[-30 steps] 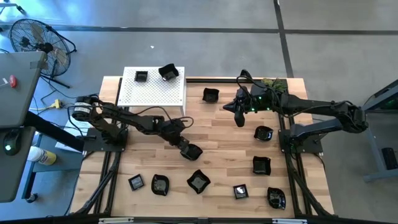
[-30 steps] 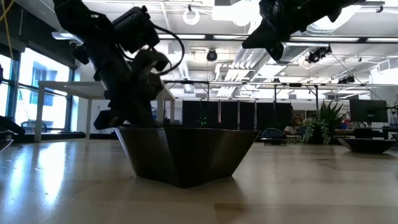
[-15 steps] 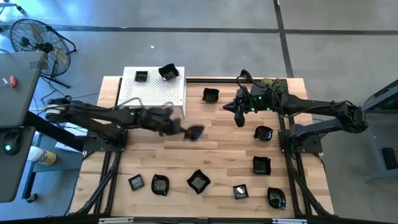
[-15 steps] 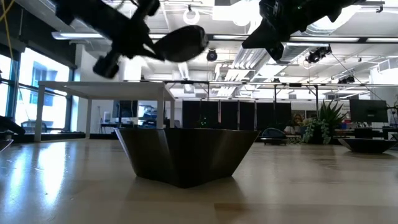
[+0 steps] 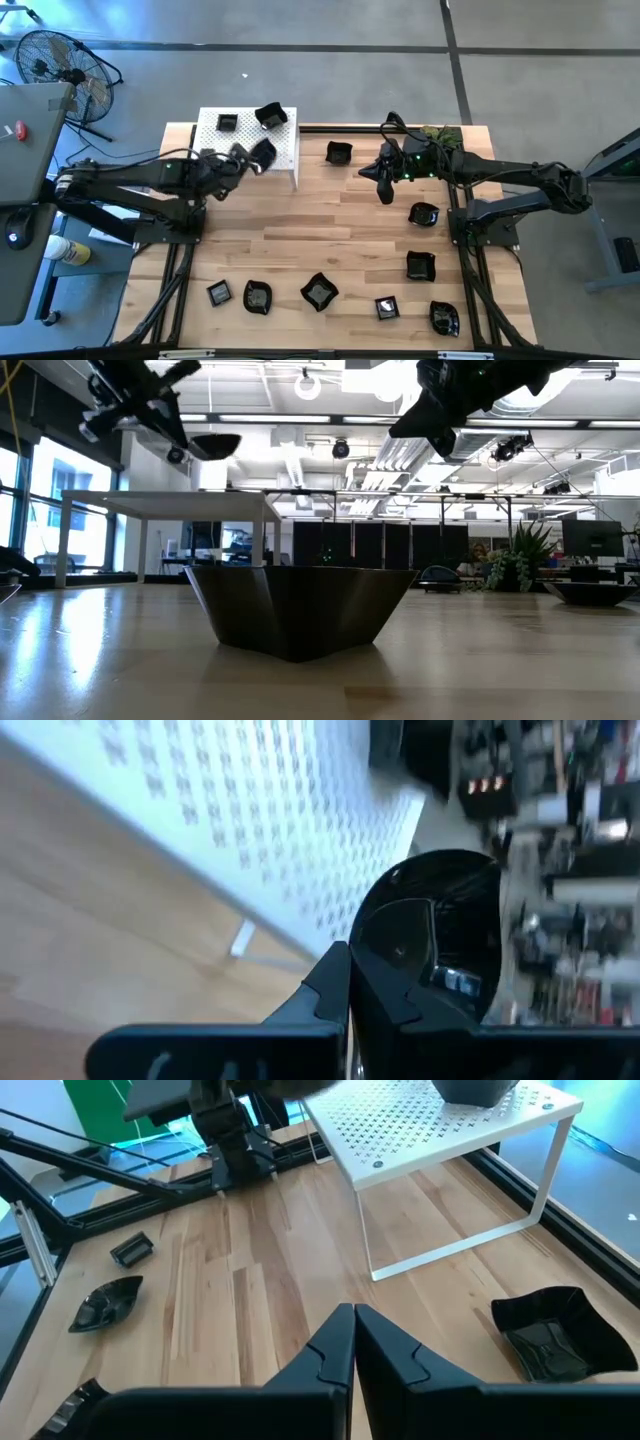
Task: Pick & Place Mini shaped plates
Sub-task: Put the black leaf shaped plate on the shelf
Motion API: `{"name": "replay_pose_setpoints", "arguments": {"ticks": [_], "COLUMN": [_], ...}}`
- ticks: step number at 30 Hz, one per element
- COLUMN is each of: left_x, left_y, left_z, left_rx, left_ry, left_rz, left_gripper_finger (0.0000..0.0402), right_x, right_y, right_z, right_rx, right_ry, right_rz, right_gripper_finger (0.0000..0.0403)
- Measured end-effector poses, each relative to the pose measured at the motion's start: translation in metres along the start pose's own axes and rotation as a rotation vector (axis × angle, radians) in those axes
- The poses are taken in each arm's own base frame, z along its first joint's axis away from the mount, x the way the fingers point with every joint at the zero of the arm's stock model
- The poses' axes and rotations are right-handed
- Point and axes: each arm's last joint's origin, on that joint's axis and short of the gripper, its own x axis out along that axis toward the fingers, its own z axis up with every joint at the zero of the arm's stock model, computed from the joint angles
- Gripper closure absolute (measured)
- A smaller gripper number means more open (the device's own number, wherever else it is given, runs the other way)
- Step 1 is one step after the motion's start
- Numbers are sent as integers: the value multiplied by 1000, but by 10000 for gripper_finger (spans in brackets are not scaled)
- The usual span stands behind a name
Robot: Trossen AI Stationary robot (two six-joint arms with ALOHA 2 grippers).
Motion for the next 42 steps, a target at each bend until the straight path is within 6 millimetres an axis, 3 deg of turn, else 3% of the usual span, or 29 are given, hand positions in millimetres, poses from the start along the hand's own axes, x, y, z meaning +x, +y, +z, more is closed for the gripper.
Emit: {"name": "replay_pose_setpoints", "arguments": {"ticks": [16, 42], "left_x": [54, 58], "left_y": [-11, -15], "left_z": [6, 5], "left_rx": [-99, -116], "left_ry": [-34, -79], "left_rz": [185, 143], "left_gripper_finger": [401, 400], "right_x": [0, 0], "right_y": [0, 0], "right_z": [0, -1], "right_rx": [-28, -28], "right_ry": [3, 6], "right_rz": [9, 5], "right_gripper_finger": [396, 396]}}
